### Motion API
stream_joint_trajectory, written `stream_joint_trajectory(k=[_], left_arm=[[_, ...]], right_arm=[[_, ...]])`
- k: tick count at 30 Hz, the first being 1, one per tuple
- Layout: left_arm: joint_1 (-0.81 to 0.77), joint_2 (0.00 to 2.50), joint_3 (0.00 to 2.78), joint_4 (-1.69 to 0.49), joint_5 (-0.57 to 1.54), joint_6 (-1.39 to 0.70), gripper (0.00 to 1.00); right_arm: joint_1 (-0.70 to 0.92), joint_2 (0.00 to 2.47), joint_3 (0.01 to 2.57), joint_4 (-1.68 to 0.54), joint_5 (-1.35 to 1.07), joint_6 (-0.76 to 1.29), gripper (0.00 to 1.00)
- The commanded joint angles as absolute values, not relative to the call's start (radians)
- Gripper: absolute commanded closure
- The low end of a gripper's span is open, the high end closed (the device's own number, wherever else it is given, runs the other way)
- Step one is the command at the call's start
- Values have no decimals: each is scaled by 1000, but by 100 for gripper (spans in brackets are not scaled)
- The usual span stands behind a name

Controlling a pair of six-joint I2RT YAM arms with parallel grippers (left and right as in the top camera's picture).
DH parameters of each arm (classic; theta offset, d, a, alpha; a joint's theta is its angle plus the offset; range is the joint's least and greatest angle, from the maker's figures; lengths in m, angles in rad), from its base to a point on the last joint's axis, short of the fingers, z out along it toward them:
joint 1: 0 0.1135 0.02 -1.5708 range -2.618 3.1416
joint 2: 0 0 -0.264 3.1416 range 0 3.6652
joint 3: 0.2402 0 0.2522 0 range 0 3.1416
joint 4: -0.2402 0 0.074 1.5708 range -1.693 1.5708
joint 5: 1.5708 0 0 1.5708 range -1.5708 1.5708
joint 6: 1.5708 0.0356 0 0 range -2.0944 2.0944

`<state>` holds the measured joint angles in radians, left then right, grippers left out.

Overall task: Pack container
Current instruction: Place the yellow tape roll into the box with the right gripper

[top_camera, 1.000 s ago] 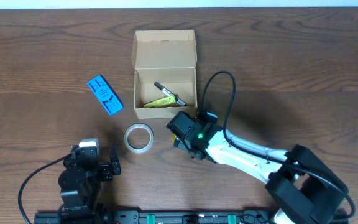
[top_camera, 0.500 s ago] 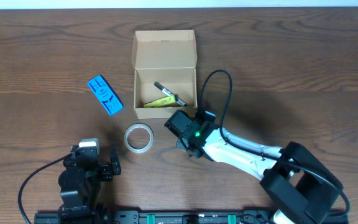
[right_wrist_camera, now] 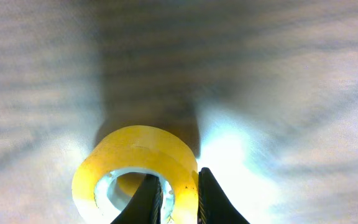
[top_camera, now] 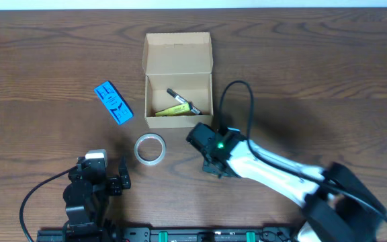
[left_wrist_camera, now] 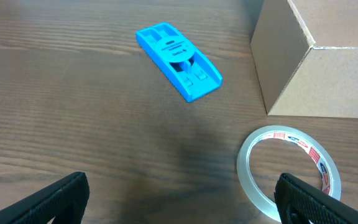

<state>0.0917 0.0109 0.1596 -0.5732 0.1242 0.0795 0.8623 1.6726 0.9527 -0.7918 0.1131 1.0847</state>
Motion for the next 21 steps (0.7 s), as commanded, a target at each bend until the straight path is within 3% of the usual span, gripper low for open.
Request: stream_joint_trajectory(k=[1, 9, 21], left_arm=[[98, 4, 152, -572, 127, 90, 5], [98, 4, 152, -572, 127, 90, 5], [98, 4, 152, -572, 127, 91, 5]], right_arm=[[879, 1513, 953, -803, 142, 992, 99], [839, 1364, 1120, -796, 170, 581, 99], [712, 1785, 1546, -750, 183, 58, 99]])
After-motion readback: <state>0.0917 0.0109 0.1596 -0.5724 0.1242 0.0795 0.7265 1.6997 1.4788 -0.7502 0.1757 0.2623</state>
